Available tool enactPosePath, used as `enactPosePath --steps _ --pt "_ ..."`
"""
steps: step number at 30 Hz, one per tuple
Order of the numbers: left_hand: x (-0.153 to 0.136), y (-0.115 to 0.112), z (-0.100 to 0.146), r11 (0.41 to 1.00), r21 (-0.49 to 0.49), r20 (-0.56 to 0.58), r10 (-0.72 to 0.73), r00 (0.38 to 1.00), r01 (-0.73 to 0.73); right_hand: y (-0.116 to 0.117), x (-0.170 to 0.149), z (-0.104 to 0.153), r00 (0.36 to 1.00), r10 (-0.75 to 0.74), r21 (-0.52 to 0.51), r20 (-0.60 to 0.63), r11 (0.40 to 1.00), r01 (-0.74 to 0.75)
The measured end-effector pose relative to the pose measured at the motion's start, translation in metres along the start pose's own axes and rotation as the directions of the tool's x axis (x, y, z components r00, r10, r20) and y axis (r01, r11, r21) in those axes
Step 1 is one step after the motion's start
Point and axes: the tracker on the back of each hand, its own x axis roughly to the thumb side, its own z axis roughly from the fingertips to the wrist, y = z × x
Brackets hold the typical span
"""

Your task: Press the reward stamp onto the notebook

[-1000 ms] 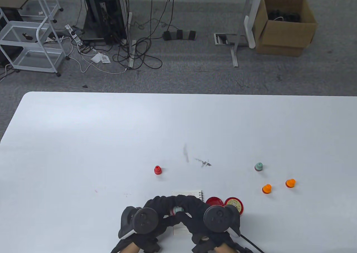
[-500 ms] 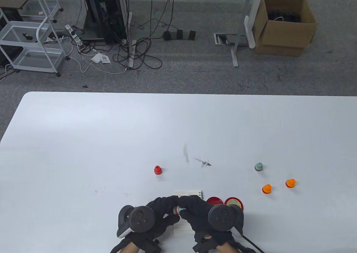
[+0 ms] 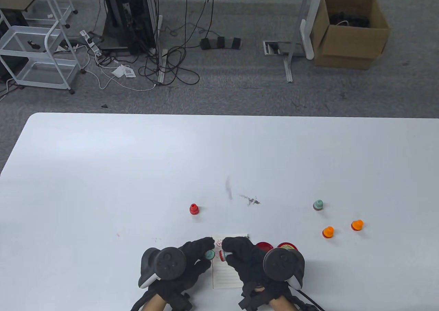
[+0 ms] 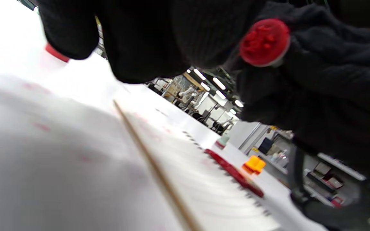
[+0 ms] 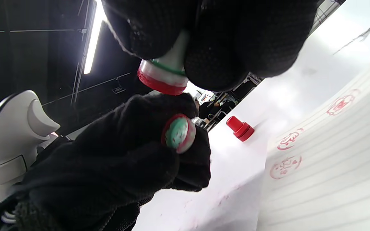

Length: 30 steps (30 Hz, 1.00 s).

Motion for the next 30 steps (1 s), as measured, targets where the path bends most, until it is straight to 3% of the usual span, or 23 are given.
enactPosePath --steps 4,8,17,20,30 --pt "-0.002 -0.003 -0.001 0.986 -0.054 -0.022 -0.158 0.987 0.156 -0.004 -0.001 0.001 1.000 0.006 -0.020 0.000 1.000 -0.006" --pt "-0.003 -0.011 -0.004 0.929 -0.166 -0.033 -0.341 0.940 0.331 -0.007 -0.002 0.001 1.000 0.010 -0.033 -0.002 0.999 -0.010" --pt "-0.003 -0.018 -0.005 0.876 -0.233 -0.037 -0.443 0.896 0.423 -0.007 -0.002 0.001 1.000 0.021 -0.036 -0.002 0.999 -0.021" --pt "-0.004 -0.020 -0.005 0.830 -0.262 -0.028 -0.516 0.856 0.492 -0.007 -0.002 0.001 1.000 0.024 -0.035 -0.002 0.999 -0.024" --pt "-0.003 -0.021 -0.005 0.831 -0.273 -0.028 -0.510 0.859 0.485 -0.008 -0.003 0.001 0.999 0.031 -0.035 -0.005 0.999 -0.032"
